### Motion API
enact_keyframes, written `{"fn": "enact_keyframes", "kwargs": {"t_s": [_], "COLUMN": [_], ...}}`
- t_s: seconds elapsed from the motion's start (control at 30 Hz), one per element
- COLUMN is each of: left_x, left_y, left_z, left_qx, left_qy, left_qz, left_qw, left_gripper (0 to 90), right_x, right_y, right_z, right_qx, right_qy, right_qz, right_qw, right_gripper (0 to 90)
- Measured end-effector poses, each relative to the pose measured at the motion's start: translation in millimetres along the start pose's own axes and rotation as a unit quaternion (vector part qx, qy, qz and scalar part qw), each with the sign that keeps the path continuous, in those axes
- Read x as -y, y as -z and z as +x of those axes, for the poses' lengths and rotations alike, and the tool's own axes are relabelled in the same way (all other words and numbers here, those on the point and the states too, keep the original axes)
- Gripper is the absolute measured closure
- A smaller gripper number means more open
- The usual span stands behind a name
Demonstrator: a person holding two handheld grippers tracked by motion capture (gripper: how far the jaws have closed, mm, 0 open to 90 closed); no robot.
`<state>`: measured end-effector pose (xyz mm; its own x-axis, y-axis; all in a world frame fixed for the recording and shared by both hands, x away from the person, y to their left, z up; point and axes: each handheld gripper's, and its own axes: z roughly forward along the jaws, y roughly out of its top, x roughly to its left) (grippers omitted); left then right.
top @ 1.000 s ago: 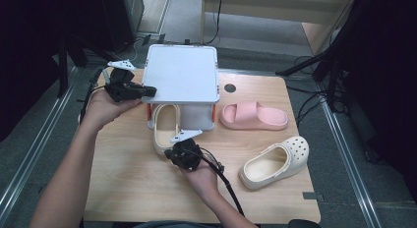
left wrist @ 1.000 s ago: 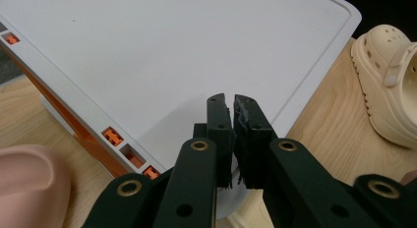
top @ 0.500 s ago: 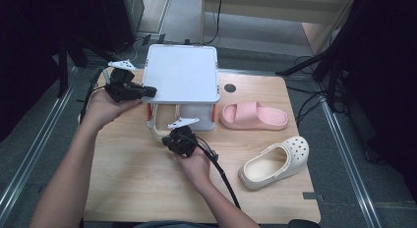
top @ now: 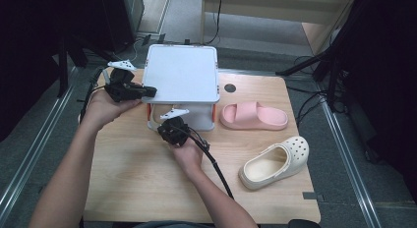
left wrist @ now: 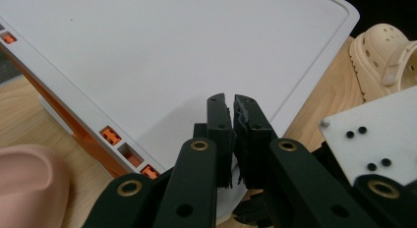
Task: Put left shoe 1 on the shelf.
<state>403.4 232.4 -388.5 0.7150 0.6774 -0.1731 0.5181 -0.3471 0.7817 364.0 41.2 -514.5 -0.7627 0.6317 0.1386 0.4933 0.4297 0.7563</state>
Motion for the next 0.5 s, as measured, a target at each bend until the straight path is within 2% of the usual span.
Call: {"fn": "enact_keyframes", "kwargs": {"t_s": [0.13, 0.17, 0.23, 0.37, 0.47, 0.5], "left_x": [-0.1, 0.1, 0.3, 0.7, 0.0, -1.6], "left_y": [0.1, 0.4, 0.5, 1.3, 1.4, 1.4], "left_z": [-0.2, 0.8, 1.8, 4.9, 3.4, 2.1], "left_qx": [0.0, 0.004, 0.009, 0.023, 0.02, 0.02], "left_qy": [-0.001, 0.003, 0.006, 0.016, 0.014, 0.015], "left_qz": [0.001, 0.001, 0.0, -0.001, 0.002, 0.007], "left_qw": [1.0, 1.0, 0.9999, 0.9996, 0.9997, 0.9997], "left_gripper": [85.2, 84.9, 84.8, 83.3, 81.7, 80.6], "right_x": [-2.2, -2.2, -2.0, -1.1, -0.4, 1.1], "right_y": [-3.1, -2.1, -1.5, 12.3, 20.5, 30.1], "right_z": [-4.4, -6.5, -7.4, -8.7, -8.4, -6.8], "right_qx": [0.003, -0.004, -0.01, -0.016, -0.022, -0.028], "right_qy": [-0.001, -0.013, -0.017, -0.026, -0.027, -0.026], "right_qz": [0.0, -0.001, -0.003, -0.02, -0.025, -0.027], "right_qw": [1.0, 0.9999, 0.9998, 0.9993, 0.9991, 0.9989], "right_gripper": [89.4, 86.0, 85.0, 83.7, 82.3, 80.9]}}
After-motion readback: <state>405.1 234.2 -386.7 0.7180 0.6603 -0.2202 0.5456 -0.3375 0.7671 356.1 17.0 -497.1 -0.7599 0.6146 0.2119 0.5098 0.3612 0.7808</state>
